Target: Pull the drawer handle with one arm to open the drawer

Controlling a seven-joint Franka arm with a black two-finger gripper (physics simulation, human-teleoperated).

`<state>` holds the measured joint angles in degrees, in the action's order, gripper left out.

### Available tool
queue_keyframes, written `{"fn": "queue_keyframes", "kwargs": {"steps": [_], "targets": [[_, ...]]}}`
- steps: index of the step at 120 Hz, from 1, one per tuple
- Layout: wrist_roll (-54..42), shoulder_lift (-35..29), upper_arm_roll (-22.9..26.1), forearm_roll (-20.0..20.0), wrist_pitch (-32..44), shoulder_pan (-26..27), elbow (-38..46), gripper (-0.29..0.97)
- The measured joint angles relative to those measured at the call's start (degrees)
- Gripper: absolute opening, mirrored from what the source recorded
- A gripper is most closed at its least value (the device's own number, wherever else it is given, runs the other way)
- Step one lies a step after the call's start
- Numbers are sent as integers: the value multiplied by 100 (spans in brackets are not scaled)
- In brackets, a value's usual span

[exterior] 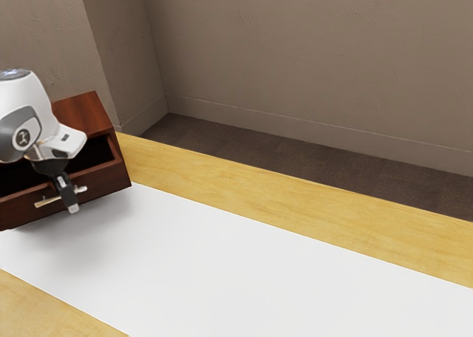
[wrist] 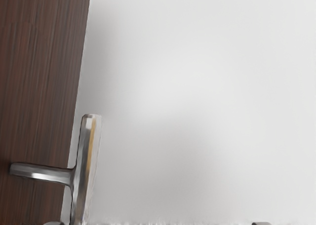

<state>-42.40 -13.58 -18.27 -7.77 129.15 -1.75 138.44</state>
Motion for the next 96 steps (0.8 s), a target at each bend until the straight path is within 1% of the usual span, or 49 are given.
{"fn": "queue_keyframes", "kwargs": {"steps": [21,32,51,57,65,73,81,88,96], "targets": [[45,-218,7,-3,27,2,229,50],[73,-388,70,-6,45,-3,364,48],[136,-805,333,-50,59,-17,687,46],[158,-890,491,-82,51,-36,684,47],[179,-977,587,-127,34,-50,594,49],[196,-997,738,-164,-28,-53,318,51],[213,-941,975,-178,-95,-55,-136,55],[249,-491,1175,-59,-229,-16,-1040,58],[318,339,1235,165,-462,264,-2362,61]]}}
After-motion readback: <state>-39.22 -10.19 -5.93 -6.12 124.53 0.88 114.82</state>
